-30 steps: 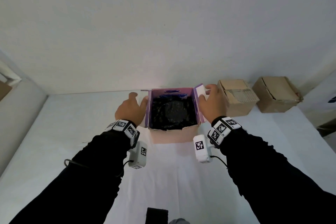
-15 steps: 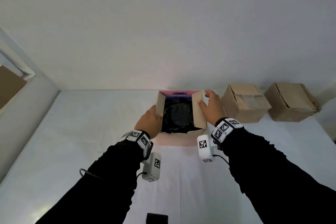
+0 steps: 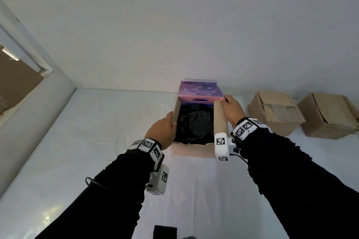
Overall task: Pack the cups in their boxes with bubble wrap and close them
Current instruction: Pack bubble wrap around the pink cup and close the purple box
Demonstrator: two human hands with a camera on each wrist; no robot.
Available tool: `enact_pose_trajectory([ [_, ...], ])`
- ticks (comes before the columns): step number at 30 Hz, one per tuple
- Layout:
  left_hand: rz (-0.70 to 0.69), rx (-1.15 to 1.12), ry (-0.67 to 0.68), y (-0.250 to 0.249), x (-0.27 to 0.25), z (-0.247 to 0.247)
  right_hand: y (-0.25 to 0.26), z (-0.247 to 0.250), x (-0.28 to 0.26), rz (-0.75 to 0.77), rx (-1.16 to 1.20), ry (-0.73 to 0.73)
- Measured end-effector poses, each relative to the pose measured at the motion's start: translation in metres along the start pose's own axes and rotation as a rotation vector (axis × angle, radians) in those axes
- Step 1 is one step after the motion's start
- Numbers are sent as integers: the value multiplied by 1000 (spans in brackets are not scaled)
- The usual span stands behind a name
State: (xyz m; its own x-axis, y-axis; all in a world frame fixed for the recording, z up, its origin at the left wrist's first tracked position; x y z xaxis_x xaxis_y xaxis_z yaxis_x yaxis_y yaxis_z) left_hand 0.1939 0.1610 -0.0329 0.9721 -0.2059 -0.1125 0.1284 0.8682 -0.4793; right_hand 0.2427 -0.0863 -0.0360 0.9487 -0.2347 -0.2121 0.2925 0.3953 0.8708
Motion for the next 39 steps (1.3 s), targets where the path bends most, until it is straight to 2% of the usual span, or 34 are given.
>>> enact_pose_trajectory([
  [5, 24, -24, -24, -2, -14, 1, 5, 4, -11, 13, 81, 2],
  [13, 52, -62, 27, -5, -31, 5, 19, 13, -34, 26, 247, -103],
  [19, 57, -90, 35, -9, -38, 7, 17, 11, -54, 23, 179, -52],
  [21, 43, -96, 41, -10, -39, 8, 20, 17, -63, 80, 157, -64],
  [24, 10, -67, 25, -11, -41, 5, 31, 18, -83, 169, 184, 7],
  [25, 14, -54, -11, -9, -43, 6, 32, 19, -91, 176, 201, 15],
  [27, -6, 0, -198, -9, -52, 16, 30, 25, -103, 177, 264, -24],
  [29, -159, 80, -424, -25, -67, 29, 23, 32, -114, 146, 334, -80],
  [30, -232, 138, -476, -34, -74, 30, 19, 35, -119, 121, 385, -95],
  [31, -264, 198, -477, -40, -75, 28, 15, 34, -121, 98, 435, -92],
  [33, -272, 311, -396, -46, -74, 19, 12, 34, -129, 96, 507, -79],
  [39, -152, 509, -143, -44, -72, -3, 17, 30, -138, 206, 551, -114],
])
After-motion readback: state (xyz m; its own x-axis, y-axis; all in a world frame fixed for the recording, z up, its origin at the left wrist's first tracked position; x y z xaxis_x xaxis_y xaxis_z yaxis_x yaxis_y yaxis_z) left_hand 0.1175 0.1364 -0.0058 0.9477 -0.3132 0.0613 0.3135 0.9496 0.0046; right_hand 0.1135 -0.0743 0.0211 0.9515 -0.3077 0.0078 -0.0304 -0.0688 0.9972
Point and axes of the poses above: each hand's wrist, its own x-axis towards the middle knuckle, its own z-axis out of the back of the hand, y = z × x, the point moved 9 cm from there along x, towards the middle knuckle, and after that the axes turned 1 degree about z, right-handed, at the moved point
